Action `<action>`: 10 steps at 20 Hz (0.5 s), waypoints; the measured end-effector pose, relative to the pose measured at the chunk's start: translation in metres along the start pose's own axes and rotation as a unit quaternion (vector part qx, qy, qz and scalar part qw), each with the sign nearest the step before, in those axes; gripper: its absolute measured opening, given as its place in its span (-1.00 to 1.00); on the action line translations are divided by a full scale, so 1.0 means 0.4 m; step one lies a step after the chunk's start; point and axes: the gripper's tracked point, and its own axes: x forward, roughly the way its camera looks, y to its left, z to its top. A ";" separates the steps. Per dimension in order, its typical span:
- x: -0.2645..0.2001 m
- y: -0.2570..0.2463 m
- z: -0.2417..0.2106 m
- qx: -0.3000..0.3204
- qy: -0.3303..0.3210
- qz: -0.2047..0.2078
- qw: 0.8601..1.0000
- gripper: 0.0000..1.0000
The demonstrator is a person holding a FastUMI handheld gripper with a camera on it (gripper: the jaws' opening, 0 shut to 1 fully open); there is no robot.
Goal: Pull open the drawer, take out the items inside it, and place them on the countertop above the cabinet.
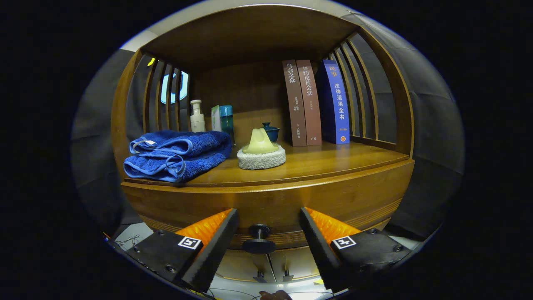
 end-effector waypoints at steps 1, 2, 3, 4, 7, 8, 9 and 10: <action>-0.001 -0.001 0.000 -0.001 -0.001 0.000 1.000 0.96; -0.001 -0.002 -0.001 -0.002 -0.002 0.000 1.000 0.97; -0.001 -0.002 0.000 -0.002 -0.002 0.000 1.000 0.97; 0.000 -0.001 -0.001 -0.002 -0.002 0.000 1.000 0.96; 0.000 -0.003 -0.007 -0.011 -0.004 -0.001 1.000 0.96; 0.001 -0.004 -0.013 -0.012 0.002 -0.002 1.000 0.97; -0.001 -0.010 -0.019 -0.009 0.008 -0.004 1.000 0.96; -0.004 -0.015 -0.020 -0.003 0.011 -0.006 1.000 0.98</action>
